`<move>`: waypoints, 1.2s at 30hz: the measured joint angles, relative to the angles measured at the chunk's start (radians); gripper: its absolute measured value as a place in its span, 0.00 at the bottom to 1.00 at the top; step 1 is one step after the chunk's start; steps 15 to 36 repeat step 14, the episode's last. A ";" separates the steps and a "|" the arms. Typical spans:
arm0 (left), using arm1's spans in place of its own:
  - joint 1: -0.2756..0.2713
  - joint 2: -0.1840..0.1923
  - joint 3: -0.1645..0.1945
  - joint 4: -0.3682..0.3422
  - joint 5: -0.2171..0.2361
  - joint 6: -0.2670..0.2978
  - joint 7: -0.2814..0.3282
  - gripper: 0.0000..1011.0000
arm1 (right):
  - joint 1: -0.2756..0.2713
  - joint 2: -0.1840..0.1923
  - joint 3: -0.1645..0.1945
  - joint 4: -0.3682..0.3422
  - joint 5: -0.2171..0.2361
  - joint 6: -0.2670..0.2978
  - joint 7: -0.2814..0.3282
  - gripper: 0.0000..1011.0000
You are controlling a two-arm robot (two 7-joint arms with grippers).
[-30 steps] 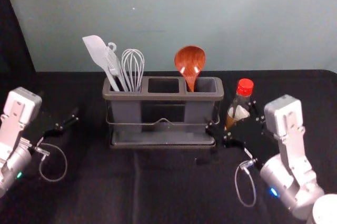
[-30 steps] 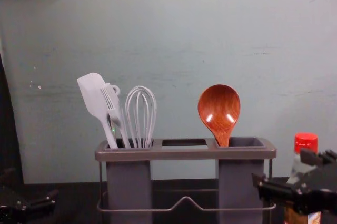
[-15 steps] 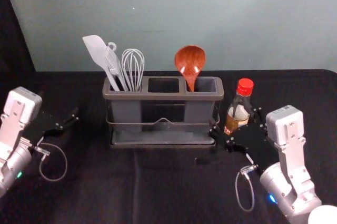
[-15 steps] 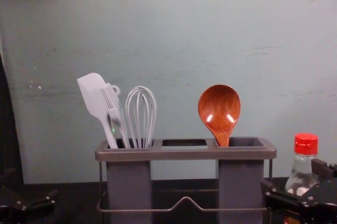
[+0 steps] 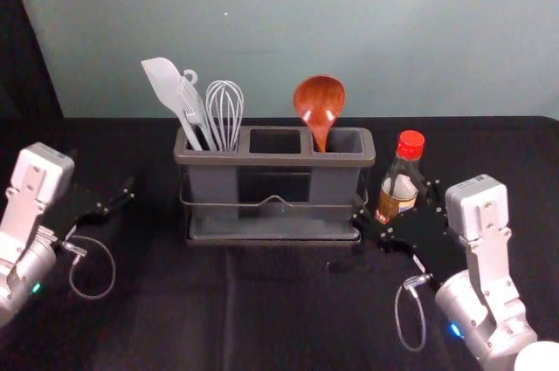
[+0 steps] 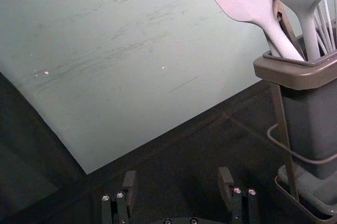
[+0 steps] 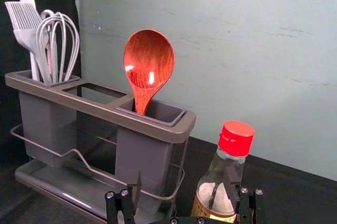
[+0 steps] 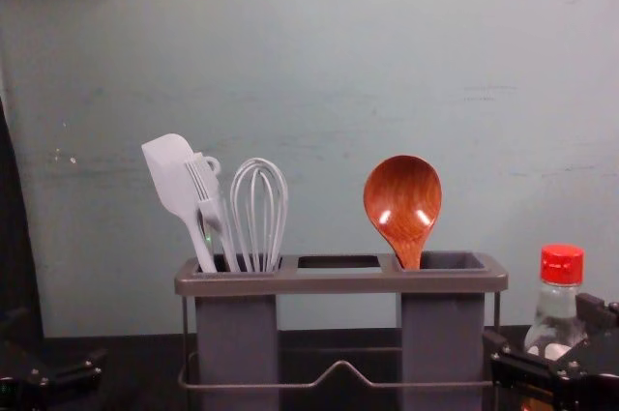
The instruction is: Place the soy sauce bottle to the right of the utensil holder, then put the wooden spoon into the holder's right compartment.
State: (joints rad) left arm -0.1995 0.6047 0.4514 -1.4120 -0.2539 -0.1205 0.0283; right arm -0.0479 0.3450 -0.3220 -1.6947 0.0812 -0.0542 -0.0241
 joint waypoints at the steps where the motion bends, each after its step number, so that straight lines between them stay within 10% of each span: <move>1: 0.000 0.000 0.000 0.000 0.000 0.000 0.000 1.00 | 0.000 0.000 0.000 0.000 0.000 0.000 0.000 0.99; 36: 0.000 0.000 0.000 0.000 0.000 0.000 0.000 1.00 | 0.001 0.002 -0.002 -0.001 0.001 -0.001 0.001 0.99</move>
